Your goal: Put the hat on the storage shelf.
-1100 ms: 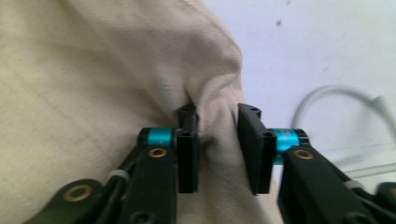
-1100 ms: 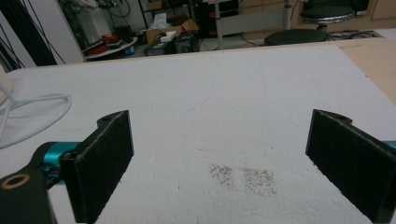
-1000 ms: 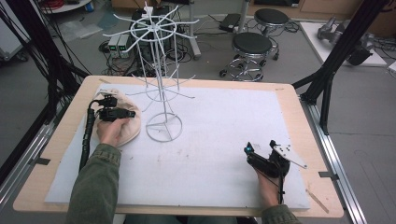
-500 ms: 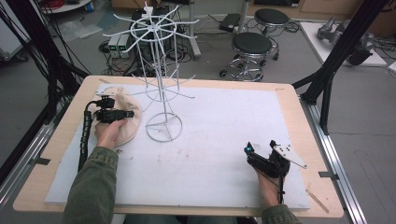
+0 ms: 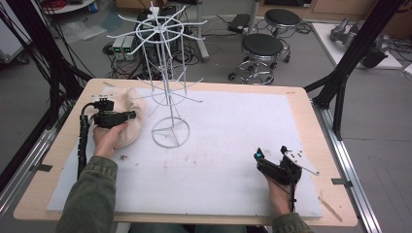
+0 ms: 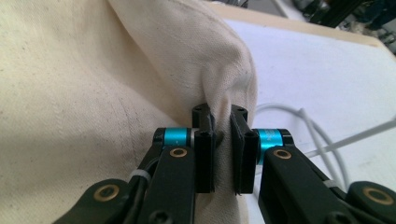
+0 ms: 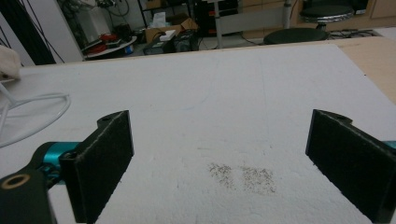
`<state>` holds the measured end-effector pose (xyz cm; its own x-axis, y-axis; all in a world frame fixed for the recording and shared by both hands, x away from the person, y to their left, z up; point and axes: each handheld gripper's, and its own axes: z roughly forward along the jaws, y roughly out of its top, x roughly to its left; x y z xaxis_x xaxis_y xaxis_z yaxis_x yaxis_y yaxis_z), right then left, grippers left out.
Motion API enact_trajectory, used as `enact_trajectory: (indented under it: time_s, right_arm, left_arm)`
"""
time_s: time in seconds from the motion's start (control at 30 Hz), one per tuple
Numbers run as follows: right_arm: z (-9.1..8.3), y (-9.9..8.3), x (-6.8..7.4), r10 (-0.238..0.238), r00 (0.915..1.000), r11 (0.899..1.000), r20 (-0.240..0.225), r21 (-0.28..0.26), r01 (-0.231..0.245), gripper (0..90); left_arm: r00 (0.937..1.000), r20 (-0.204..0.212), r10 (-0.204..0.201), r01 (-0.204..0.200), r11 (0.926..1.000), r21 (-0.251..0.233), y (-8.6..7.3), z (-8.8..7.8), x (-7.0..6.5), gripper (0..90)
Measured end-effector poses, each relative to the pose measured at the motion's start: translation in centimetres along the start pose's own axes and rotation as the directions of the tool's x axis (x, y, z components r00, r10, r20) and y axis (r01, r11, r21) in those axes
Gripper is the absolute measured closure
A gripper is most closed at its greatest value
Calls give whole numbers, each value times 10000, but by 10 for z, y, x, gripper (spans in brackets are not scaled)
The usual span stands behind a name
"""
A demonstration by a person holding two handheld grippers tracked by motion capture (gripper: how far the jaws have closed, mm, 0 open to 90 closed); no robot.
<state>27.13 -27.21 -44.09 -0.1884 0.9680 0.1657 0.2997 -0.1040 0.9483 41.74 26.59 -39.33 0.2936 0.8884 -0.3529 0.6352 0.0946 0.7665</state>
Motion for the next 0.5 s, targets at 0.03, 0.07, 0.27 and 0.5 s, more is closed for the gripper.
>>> enact_trajectory:
  time_s: [0.03, 0.07, 0.27, 0.5]
  right_arm:
    - [0, 0, 0, 19, 10000, 10000, -9, -3, -19, 66]
    - [0, 0, 0, 19, 10000, 10000, -9, -3, -19, 66]
    - [0, 0, 0, -4, 10000, 10000, -35, -3, 4, 66]
    - [1, 0, 0, -17, 10000, 10000, -28, 9, 17, 66]
  left_arm:
    - [9999, 85, 77, -76, 9999, -107, 0, -3, -1, 818]
    - [9998, 148, 136, -132, 9996, -245, 1, -5, -2, 818]
    - [9977, 668, 92, -22, 9945, -1048, -5, -22, -2, 818]
    - [9940, 1040, 352, -161, 9837, -1791, -8, -44, -4, 818]
